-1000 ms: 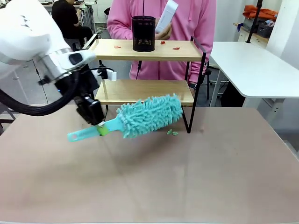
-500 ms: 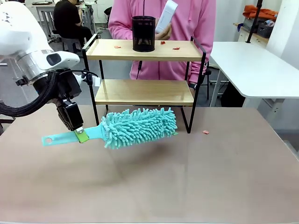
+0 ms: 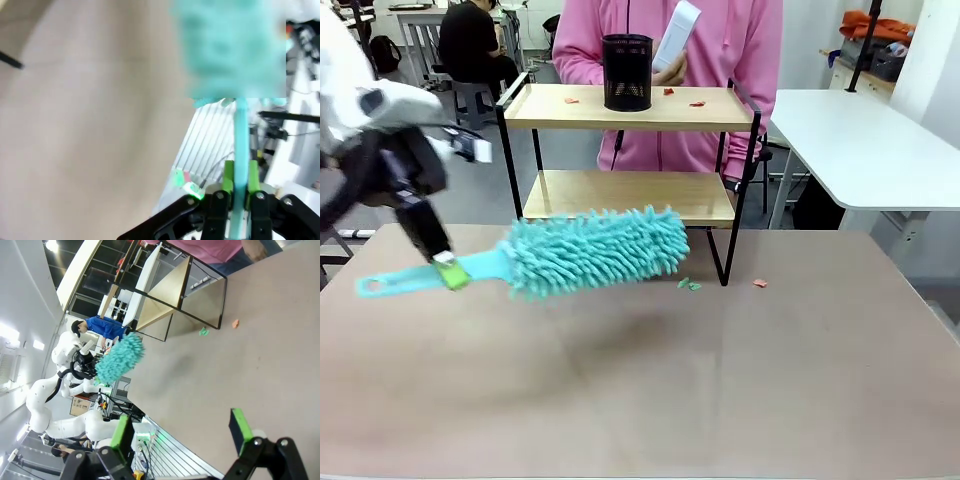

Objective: Clean the shelf.
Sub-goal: Clean the specific tier of the Shelf with the Duster once objects are removed.

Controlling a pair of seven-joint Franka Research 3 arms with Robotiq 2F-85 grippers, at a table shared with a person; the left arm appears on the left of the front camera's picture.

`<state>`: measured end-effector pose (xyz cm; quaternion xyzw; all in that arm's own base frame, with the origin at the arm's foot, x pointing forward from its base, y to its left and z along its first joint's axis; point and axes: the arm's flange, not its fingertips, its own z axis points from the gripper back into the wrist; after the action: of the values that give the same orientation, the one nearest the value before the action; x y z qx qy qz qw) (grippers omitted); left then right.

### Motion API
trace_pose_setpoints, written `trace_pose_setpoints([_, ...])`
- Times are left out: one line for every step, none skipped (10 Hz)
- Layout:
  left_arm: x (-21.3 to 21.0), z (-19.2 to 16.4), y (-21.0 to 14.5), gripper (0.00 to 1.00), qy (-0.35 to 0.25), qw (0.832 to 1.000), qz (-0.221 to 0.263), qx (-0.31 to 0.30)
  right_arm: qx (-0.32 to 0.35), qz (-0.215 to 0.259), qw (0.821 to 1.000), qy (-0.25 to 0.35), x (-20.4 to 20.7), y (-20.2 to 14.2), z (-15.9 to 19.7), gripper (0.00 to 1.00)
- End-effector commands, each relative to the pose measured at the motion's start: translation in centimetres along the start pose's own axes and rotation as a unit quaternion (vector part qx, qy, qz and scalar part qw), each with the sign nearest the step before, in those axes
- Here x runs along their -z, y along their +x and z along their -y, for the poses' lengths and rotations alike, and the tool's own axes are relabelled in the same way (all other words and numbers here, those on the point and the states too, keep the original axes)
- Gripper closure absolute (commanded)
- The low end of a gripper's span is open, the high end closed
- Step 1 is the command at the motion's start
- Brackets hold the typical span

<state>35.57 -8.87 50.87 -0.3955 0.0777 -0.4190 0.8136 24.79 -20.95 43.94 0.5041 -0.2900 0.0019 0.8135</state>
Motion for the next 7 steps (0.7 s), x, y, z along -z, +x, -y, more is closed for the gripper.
trace_pose_setpoints([-4.9, 0.8, -5.3, 0.88, -0.056, 0.996, 0.058, 0.042, -0.014, 0.009, 1.000, 0.007, 0.0, 0.3, 0.0, 0.00])
trace_pose_setpoints([-7.3, 0.6, -8.3, 0.88, -0.092, 0.989, 0.095, 0.062, -0.014, 0.009, 1.000, 0.007, 0.0, 0.3, 0.0, 0.00])
trace_pose_setpoints([-9.9, -0.4, -11.5, 0.88, -0.117, 0.976, 0.174, 0.065, -0.014, 0.009, 1.000, 0.007, 0.0, 0.3, 0.0, 0.00])
trace_pose_setpoints([-11.4, -1.6, -14.0, 0.88, -0.133, 0.958, 0.250, 0.049, -0.014, 0.009, 1.000, 0.007, 0.0, 0.3, 0.0, 0.00])
trace_pose_setpoints([-12.4, -2.8, -16.2, 0.88, -0.138, 0.935, 0.325, 0.026, -0.014, 0.009, 1.000, 0.007, 0.0, 0.3, 0.0, 0.00])
trace_pose_setpoints([-13.0, -4.3, -18.3, 0.88, -0.160, 0.908, 0.386, 0.004, -0.014, 0.009, 1.000, 0.007, 0.0, 0.3, 0.0, 0.00])
trace_pose_setpoints([-13.0, -6.3, -19.8, 0.88, -0.174, 0.876, 0.448, -0.046, -0.014, 0.009, 1.000, 0.007, 0.0, 0.3, 0.0, 0.00])
